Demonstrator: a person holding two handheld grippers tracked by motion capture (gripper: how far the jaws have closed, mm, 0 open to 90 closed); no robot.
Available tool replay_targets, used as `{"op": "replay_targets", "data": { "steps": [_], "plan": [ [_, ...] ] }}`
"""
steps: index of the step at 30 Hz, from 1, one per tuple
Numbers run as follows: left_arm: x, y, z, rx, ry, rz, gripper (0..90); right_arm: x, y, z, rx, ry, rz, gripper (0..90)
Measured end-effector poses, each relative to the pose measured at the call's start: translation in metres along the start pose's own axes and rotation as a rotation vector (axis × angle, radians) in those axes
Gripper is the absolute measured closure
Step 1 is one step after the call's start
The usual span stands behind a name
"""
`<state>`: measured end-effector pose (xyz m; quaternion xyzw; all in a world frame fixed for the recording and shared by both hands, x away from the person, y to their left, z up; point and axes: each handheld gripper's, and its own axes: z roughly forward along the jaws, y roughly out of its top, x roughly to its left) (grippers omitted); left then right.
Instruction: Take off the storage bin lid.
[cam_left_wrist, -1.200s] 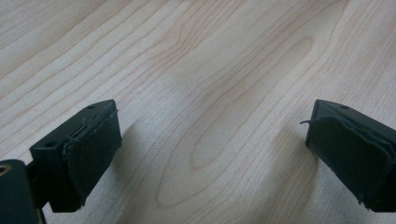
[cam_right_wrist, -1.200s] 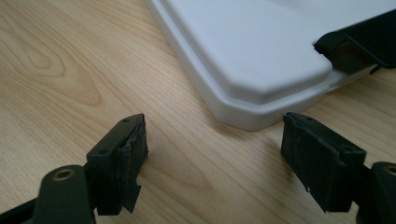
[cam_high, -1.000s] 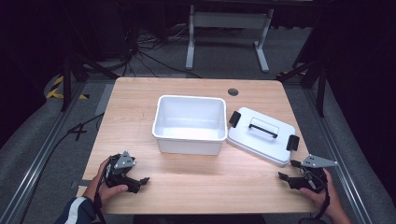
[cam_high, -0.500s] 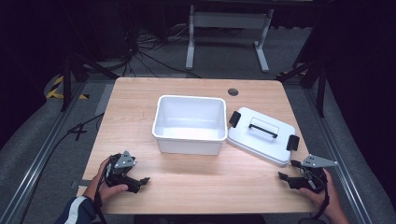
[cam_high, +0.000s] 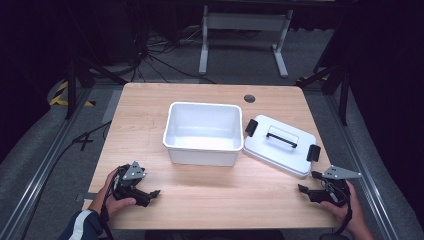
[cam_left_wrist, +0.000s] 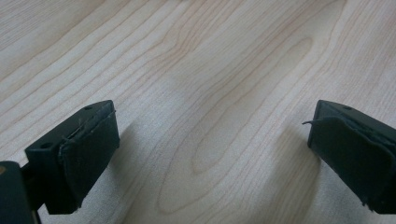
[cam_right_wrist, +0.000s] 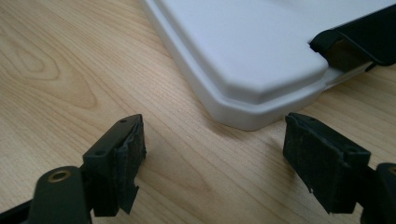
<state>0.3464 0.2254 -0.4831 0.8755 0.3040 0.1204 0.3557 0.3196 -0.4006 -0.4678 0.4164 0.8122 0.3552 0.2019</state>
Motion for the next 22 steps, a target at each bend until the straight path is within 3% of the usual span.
{"op": "replay_targets", "data": {
  "steps": [22],
  "plan": [
    [0.0014,0.0014,0.0005,0.016,0.001,-0.004,0.0,0.0005,-0.0002,-0.0001,0.001,-0.010,0.005,20.4]
  ]
}}
